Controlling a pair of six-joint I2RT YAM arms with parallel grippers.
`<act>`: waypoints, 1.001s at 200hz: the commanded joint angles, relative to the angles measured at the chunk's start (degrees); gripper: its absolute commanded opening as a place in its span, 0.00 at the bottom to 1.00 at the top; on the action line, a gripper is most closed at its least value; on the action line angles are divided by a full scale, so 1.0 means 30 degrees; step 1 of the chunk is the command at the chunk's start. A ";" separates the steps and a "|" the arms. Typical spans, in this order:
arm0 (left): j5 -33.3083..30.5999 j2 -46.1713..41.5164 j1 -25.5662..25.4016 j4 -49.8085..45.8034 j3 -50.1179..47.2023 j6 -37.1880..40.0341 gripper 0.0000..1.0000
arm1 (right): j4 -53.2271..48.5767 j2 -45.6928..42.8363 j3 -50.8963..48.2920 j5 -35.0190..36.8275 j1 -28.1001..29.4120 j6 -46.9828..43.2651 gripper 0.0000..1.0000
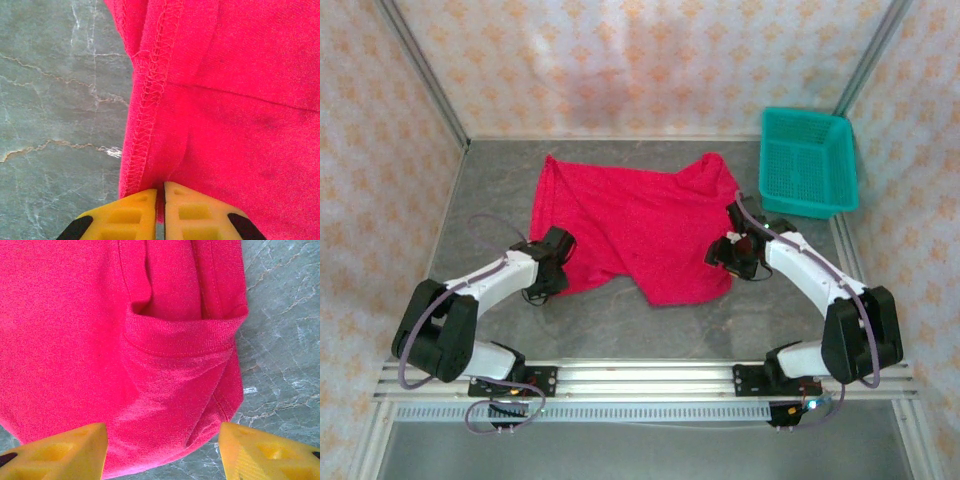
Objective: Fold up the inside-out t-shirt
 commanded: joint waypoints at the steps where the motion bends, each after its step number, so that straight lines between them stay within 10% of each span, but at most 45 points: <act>1: -0.1363 -0.0614 -0.0074 -0.0884 -0.0272 0.0276 0.12 | -0.0061 0.0106 0.0192 -0.0005 -0.0023 0.0146 0.62; 48: -0.0996 -0.0112 -0.0074 -0.0528 -0.0366 0.0247 0.10 | -0.0227 0.0024 0.0353 0.0047 -0.0017 0.0099 0.62; 106: 0.0012 -0.1361 -0.0074 0.0189 -0.0423 0.0208 0.35 | -0.0174 0.0040 0.0280 -0.0038 -0.0041 0.0107 0.62; 200: -0.0799 -0.0339 -0.0074 -0.0997 0.0178 0.0363 0.00 | -0.1206 -0.0297 -0.0595 -0.0025 0.0199 -0.0083 0.62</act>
